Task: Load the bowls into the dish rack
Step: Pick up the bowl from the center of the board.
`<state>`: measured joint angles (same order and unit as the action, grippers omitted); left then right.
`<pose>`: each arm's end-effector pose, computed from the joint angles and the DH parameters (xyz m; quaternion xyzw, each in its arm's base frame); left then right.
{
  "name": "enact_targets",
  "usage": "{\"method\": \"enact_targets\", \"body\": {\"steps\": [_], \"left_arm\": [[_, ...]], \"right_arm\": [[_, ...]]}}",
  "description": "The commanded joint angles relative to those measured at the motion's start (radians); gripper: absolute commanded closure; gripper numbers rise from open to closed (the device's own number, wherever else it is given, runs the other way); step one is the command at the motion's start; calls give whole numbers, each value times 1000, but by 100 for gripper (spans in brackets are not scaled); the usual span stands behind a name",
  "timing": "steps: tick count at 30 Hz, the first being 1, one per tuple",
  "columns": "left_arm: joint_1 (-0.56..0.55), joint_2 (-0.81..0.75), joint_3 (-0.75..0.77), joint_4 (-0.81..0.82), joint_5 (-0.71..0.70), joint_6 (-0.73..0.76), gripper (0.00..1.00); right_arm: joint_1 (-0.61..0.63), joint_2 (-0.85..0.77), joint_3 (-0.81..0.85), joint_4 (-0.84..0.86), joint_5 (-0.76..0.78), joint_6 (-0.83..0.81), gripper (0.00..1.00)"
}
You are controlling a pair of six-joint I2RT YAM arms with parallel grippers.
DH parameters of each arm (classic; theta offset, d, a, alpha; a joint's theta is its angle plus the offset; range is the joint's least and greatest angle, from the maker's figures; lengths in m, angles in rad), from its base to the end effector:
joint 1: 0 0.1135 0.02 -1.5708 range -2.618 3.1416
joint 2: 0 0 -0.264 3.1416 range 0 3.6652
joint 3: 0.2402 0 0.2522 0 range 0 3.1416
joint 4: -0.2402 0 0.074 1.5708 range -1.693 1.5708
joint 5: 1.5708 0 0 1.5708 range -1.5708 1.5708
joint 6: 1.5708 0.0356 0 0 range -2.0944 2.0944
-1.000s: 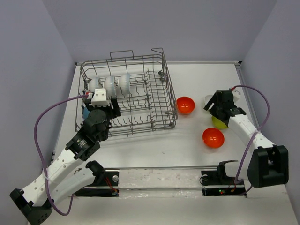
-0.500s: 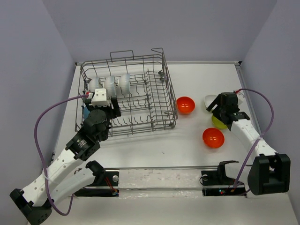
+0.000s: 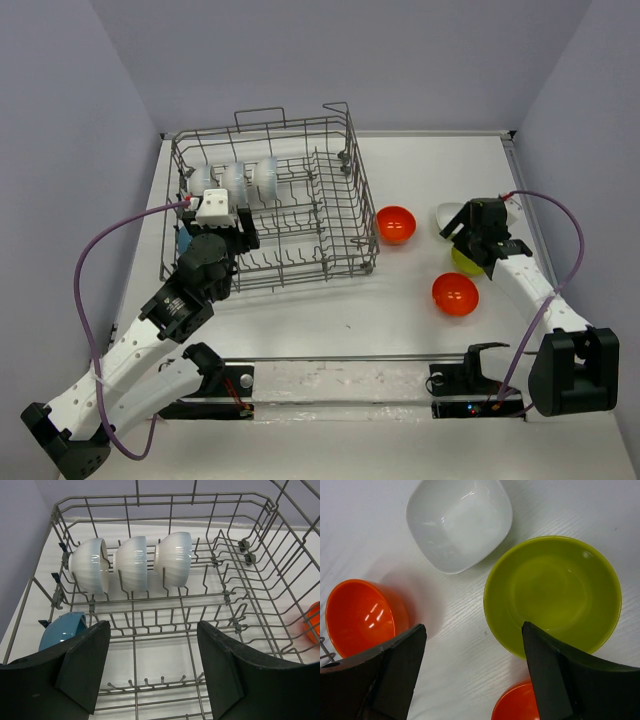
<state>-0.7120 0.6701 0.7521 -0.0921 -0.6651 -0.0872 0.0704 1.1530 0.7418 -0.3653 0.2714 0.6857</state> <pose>0.1312 -0.0842 0.3563 -0.0121 0.7098 -0.0450 0.7029 0.2387 0.0073 0.2360 0.3266 0.8549 0.0255 0.4022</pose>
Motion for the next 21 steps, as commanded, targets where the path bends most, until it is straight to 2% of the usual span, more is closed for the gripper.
{"method": "enact_targets", "body": {"steps": [1,11,18,21], "left_arm": [[-4,-17,-8,57,-4,1,21],[-4,-20,-8,55,4,3,20],[-3,-23,-8,55,6,1,20],[-4,-23,-8,55,7,1,20]], "right_arm": [[-7,-12,-7,40,38,18,17],[-135,-58,-35,2,43,18,16],[-164,-101,-55,-32,72,31,16],[-188,-92,-76,-35,42,38,20]]}}
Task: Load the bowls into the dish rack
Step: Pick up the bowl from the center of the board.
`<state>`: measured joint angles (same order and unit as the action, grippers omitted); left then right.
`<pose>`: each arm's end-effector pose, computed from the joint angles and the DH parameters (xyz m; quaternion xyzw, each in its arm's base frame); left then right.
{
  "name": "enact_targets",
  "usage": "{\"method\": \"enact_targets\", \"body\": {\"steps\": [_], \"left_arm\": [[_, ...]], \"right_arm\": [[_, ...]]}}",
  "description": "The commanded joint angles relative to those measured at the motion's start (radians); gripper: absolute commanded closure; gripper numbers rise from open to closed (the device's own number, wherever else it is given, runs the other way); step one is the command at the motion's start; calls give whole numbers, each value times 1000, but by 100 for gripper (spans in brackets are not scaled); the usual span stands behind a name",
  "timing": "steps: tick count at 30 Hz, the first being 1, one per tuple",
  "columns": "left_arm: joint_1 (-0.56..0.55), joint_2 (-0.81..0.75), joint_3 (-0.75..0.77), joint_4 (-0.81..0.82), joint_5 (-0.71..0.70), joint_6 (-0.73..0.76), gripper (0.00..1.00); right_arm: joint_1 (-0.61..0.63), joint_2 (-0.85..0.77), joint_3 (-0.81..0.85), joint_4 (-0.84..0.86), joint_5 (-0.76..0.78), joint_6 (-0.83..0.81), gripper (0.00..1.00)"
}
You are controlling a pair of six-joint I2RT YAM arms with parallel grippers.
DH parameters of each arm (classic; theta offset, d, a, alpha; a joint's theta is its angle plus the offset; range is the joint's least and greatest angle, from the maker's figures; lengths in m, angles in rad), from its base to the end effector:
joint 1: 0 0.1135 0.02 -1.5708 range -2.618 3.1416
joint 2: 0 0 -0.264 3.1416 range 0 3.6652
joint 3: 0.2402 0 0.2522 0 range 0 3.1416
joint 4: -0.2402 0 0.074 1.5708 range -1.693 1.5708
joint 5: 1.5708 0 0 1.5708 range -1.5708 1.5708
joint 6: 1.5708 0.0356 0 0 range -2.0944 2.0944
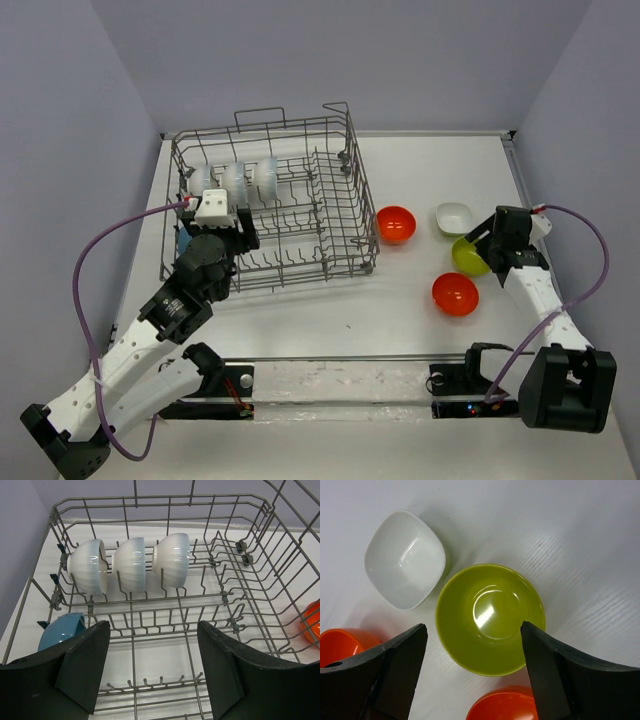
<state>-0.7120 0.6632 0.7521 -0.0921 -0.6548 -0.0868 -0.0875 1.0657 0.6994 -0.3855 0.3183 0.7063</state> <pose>0.1299 -0.0835 0.3572 -0.0098 0.7079 -0.0501 0.7044 0.2194 -0.0304 0.2392 0.4083 0.8109 -0.0188 0.4187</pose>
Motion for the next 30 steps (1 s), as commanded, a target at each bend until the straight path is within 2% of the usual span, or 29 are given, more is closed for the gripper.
{"method": "enact_targets", "body": {"steps": [1,5,11,16,21,30], "left_arm": [[-4,-16,-8,54,-2,1,20],[-4,-20,-8,52,-2,1,20],[-3,-25,-8,52,-2,1,20],[-3,-24,-8,54,-3,1,20],[-3,-22,-10,52,-8,2,20],[-4,-13,-10,54,-11,4,20]], "right_arm": [[-47,-4,-40,-16,-15,19,22],[-101,5,-58,-15,-68,28,29],[-113,13,-74,-10,-101,38,39],[-113,33,-83,7,-111,36,41],[-113,45,-90,20,-113,35,46],[-113,8,-75,10,-125,29,46]]}}
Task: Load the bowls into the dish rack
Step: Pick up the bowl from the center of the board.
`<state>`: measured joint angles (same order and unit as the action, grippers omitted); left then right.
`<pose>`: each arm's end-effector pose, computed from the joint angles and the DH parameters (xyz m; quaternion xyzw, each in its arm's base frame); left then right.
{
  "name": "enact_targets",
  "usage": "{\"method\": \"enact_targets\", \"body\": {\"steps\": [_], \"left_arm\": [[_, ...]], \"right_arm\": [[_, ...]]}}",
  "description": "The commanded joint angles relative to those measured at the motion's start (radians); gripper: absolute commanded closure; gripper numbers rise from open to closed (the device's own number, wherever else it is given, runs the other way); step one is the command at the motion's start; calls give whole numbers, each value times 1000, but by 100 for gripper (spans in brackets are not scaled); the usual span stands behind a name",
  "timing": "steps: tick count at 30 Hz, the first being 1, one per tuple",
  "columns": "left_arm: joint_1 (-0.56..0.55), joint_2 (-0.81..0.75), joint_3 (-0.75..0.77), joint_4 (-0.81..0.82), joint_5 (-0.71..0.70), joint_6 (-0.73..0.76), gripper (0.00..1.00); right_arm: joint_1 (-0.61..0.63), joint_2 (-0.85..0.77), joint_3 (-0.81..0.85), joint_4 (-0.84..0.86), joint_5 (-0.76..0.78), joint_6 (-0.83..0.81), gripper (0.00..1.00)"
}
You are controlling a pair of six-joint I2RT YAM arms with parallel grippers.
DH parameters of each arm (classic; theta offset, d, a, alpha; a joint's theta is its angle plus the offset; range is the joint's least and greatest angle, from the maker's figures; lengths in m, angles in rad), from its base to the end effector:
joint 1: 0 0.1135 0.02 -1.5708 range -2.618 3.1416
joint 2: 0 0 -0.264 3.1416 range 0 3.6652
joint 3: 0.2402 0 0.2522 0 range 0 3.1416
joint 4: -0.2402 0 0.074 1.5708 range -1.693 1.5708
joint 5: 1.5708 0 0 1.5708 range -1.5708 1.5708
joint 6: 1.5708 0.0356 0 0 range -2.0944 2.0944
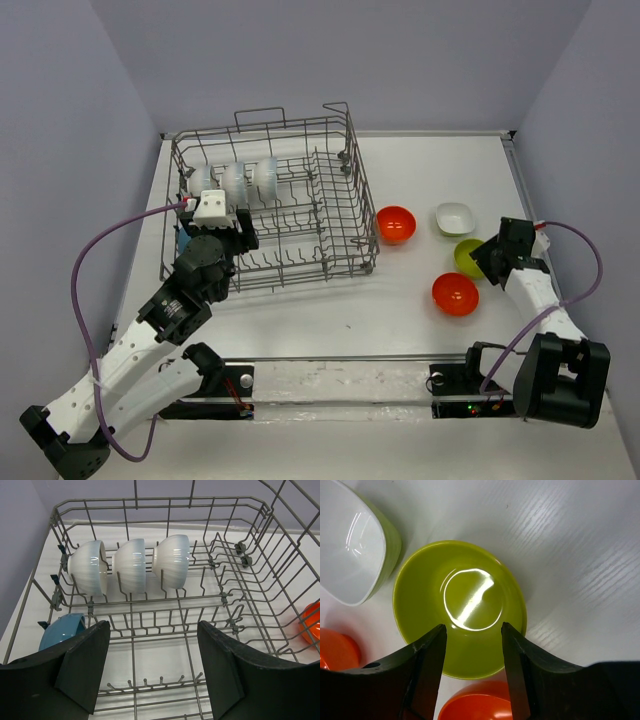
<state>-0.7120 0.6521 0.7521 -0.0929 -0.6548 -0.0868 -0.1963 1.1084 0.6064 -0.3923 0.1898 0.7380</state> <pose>0.1278 -0.0817 0.3586 -0.0120 0.7050 -0.0525 0.7071 0.2086 -0.0483 0.1995 0.4510 0.8243 0.0023 0.3422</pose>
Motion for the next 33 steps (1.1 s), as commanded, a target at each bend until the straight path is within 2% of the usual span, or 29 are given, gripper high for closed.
{"method": "enact_targets", "body": {"steps": [1,10,17,33], "left_arm": [[-3,0,-10,55,-11,4,20],[-4,0,-10,53,-9,4,20],[-3,-2,-10,53,-8,2,20],[-3,-12,-10,51,-11,4,20]], "right_arm": [[-5,-42,23,3,25,-6,46],[-5,-116,82,-68,68,-15,45],[-5,-183,64,-117,117,8,43],[-5,-150,50,-177,47,52,40]]}}
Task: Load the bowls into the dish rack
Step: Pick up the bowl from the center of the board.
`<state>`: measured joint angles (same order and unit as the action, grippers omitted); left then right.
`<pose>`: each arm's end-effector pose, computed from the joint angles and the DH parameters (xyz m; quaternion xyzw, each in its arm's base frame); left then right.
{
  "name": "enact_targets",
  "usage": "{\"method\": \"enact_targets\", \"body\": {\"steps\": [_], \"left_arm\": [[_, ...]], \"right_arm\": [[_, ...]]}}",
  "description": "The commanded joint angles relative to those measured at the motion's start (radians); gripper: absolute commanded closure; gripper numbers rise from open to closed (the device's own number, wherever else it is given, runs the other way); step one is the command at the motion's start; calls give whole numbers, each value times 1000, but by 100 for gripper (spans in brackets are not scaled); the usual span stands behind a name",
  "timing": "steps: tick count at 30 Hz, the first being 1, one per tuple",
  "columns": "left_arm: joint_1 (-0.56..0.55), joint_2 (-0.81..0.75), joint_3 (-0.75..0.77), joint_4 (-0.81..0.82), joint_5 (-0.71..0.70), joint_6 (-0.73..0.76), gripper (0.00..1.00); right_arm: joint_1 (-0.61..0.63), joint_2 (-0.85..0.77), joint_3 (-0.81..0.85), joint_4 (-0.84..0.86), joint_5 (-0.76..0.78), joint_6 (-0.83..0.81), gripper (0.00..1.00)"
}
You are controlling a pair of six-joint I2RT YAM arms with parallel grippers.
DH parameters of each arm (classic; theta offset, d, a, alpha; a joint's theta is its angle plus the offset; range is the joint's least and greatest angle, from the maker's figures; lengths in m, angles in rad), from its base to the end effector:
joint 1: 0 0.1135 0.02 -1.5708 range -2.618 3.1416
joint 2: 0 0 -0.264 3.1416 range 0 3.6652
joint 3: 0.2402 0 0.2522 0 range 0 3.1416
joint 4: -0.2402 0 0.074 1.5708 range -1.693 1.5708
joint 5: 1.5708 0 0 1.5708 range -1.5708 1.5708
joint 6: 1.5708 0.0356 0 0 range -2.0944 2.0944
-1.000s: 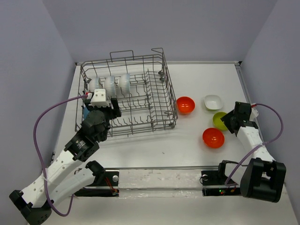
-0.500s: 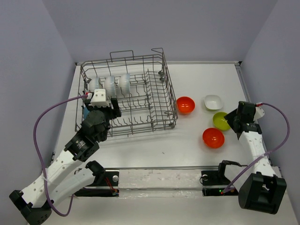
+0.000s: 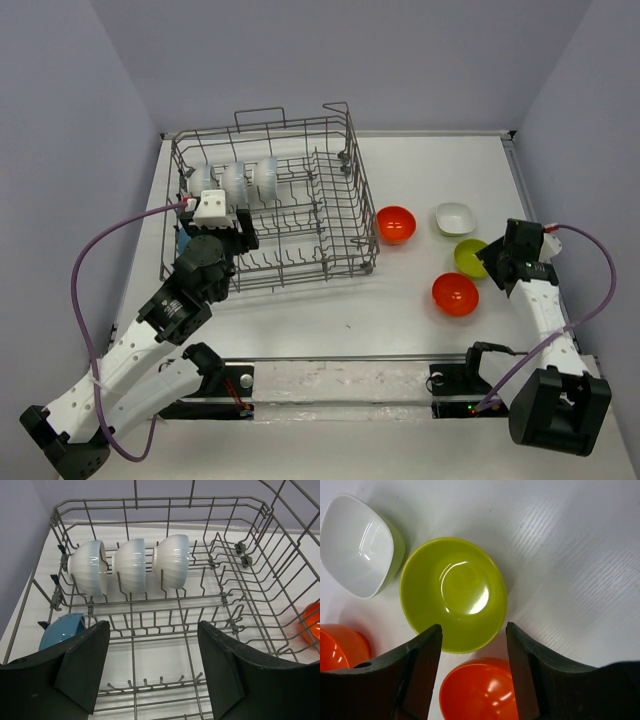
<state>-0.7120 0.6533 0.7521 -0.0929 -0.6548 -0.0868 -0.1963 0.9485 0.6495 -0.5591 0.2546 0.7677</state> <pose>0.1281 -0.0819 0.3584 -0.0117 0.7054 -0.0523 0.7068 0.1834 -0.0456 0.2311 0.4702 0.8032 -0.0166 0.3655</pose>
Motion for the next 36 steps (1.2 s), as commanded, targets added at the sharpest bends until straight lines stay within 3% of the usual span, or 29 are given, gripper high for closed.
{"method": "enact_targets", "body": {"steps": [1,22,32,36], "left_arm": [[-3,-14,-10,51,-11,2,20],[-3,-11,-10,53,-12,5,20],[-4,-12,-11,53,-12,5,20],[-3,-9,-11,51,-12,7,20]], "right_arm": [[-5,15,6,-9,-26,22,40],[-5,95,-54,-24,-60,90,42],[-5,130,-79,50,-41,97,53],[-5,154,-86,82,-48,97,69]]}}
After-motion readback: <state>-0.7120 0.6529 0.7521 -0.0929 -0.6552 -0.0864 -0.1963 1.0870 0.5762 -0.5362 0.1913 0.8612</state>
